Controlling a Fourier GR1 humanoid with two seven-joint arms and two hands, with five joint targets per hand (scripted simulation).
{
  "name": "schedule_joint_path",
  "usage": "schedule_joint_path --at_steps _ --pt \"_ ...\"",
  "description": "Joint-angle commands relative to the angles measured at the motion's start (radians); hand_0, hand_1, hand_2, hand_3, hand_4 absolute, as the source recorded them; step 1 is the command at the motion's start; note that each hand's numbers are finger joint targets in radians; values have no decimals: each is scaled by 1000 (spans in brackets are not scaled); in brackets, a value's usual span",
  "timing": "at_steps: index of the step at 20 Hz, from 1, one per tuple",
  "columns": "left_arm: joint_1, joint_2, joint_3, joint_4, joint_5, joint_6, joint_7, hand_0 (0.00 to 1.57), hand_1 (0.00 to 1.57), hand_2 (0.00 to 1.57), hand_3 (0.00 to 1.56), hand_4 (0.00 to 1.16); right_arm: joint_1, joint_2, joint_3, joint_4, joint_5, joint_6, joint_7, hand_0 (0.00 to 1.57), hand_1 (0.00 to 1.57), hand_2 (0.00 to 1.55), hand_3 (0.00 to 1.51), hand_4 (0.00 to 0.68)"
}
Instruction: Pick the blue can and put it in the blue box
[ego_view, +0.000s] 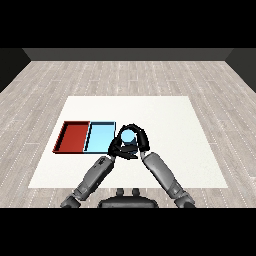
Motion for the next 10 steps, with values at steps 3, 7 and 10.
schedule_joint_path --at_steps 3,7,10 --pt "-102 0 -18 139 93 18 -58 0 0 0 0 0 -57 0 -12 60 -70 -8 -25 1462 1462 1452 1385 597" --pt "-84 0 -127 98 86 152 1 0 0 0 0 476 -48 0 28 36 -139 -43 -62 1484 1484 1467 1394 592" --pt "-163 0 -192 183 203 233 -97 0 0 0 0 575 22 0 79 20 -179 -65 -128 1472 1472 1458 1394 606"
